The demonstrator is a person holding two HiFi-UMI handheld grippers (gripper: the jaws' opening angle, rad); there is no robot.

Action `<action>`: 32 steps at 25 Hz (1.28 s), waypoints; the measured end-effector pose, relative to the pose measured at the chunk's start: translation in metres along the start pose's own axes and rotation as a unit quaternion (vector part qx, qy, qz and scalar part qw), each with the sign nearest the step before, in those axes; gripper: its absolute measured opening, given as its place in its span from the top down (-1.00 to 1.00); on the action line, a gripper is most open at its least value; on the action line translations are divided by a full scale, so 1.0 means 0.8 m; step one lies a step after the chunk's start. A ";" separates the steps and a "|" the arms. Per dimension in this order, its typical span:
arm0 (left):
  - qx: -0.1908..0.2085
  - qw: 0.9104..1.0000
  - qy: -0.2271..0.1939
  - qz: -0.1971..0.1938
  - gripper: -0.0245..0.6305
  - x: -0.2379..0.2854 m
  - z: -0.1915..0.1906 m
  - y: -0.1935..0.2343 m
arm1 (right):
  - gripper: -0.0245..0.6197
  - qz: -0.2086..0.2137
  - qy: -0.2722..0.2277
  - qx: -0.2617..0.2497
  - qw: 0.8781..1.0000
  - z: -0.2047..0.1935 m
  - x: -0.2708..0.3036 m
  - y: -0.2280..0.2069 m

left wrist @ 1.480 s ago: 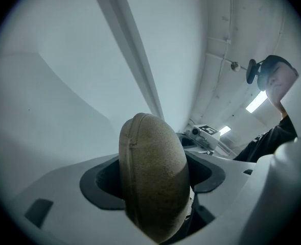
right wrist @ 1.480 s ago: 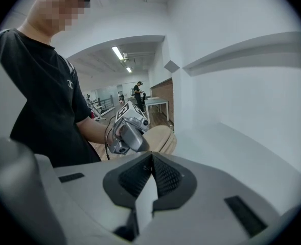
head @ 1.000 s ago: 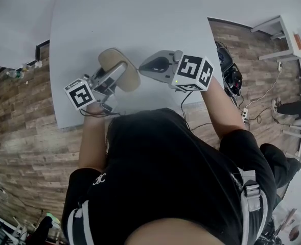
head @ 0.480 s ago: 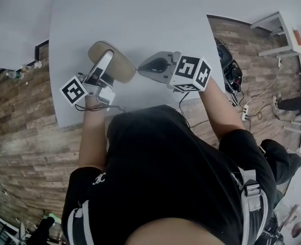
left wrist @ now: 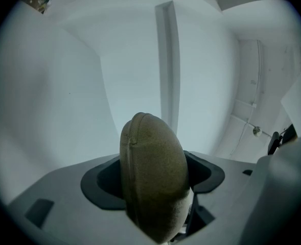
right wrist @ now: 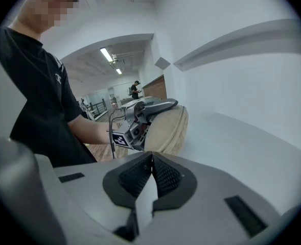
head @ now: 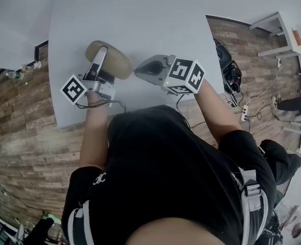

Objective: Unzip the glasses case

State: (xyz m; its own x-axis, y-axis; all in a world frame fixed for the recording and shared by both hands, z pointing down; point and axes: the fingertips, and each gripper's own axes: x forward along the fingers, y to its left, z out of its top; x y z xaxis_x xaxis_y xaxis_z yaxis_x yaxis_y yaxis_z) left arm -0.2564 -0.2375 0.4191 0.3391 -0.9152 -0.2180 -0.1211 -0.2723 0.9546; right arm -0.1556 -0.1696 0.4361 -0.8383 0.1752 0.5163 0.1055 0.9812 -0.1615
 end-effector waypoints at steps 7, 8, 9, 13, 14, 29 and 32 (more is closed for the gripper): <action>-0.054 0.998 -0.042 0.003 -0.11 -0.008 0.012 0.014 | 0.87 0.020 -0.010 0.016 1.000 -0.005 0.022 0.015; -0.061 0.997 -0.048 0.000 -0.11 -0.008 0.012 0.014 | 0.87 0.023 -0.012 0.017 1.000 -0.005 0.024 0.018; -0.067 0.996 -0.052 -0.002 -0.11 -0.009 0.012 0.013 | 0.87 0.024 -0.014 0.017 0.999 -0.004 0.025 0.021; -0.084 0.994 -0.063 -0.005 -0.11 -0.010 0.013 0.014 | 0.87 0.031 -0.020 0.022 0.999 -0.002 0.033 0.027; -0.085 0.994 -0.064 -0.005 -0.11 -0.011 0.013 0.014 | 0.87 0.032 -0.021 0.023 0.999 -0.002 0.035 0.028; -0.125 0.986 -0.111 0.004 -0.10 -0.014 0.033 0.044 | 0.87 -0.066 -0.077 -0.016 0.995 0.002 0.062 0.022; -0.092 0.990 -0.104 0.011 -0.10 -0.006 0.045 0.044 | 0.86 -0.062 -0.086 -0.010 0.994 -0.004 0.054 0.017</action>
State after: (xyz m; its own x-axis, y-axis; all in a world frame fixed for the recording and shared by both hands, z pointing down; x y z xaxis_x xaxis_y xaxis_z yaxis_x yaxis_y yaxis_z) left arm -0.2958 -0.2537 0.4466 0.1358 -0.9670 -0.2156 0.0523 -0.2103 0.9762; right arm -0.1884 -0.1481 0.4590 -0.9244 0.0383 0.3796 0.0050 0.9961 -0.0884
